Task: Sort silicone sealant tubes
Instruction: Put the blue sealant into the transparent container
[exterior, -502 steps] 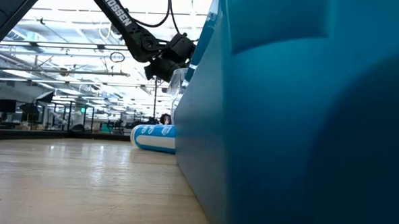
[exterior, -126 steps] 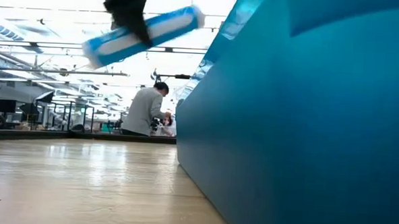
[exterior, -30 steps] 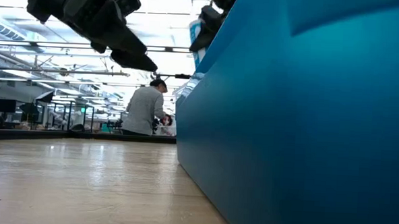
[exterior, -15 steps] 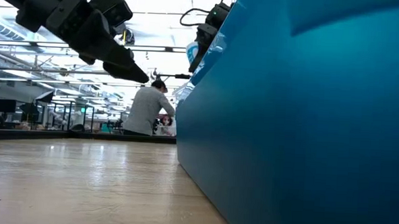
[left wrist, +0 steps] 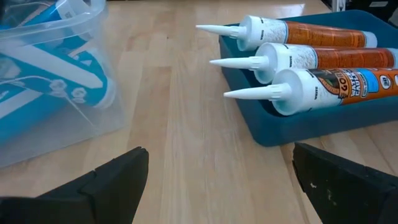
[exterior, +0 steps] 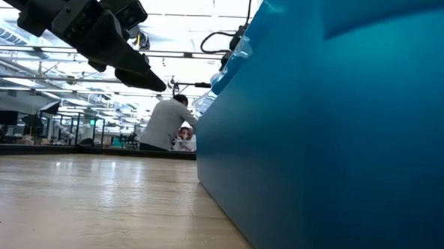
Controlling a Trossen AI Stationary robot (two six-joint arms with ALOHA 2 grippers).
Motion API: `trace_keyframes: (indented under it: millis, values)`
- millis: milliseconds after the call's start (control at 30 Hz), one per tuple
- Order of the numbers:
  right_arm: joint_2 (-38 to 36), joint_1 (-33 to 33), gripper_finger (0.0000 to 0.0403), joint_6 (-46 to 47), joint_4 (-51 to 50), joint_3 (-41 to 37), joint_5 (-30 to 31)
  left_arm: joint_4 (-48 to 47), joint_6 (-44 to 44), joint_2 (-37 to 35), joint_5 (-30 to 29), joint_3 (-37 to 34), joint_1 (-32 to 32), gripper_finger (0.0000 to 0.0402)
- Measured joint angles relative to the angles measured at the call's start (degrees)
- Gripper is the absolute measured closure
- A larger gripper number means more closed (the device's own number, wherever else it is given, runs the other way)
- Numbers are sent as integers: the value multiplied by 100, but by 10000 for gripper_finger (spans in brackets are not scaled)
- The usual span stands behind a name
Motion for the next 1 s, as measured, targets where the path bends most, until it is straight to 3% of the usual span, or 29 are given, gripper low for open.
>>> trace_keyframes:
  millis: [300,567,867,1000]
  values:
    - [-12,108,205,14,234,-214,56,-7,-18,0,0,0,0,9]
    - [-10,180,131,4,633,-222,325,-63,-17,0,0,-2,0,9]
    - [-35,172,124,107,944,-222,345,-149,-31,0,-2,-2,0,9]
    - [-197,168,123,85,1051,-222,806,-149,-35,0,-1,-2,0,9]
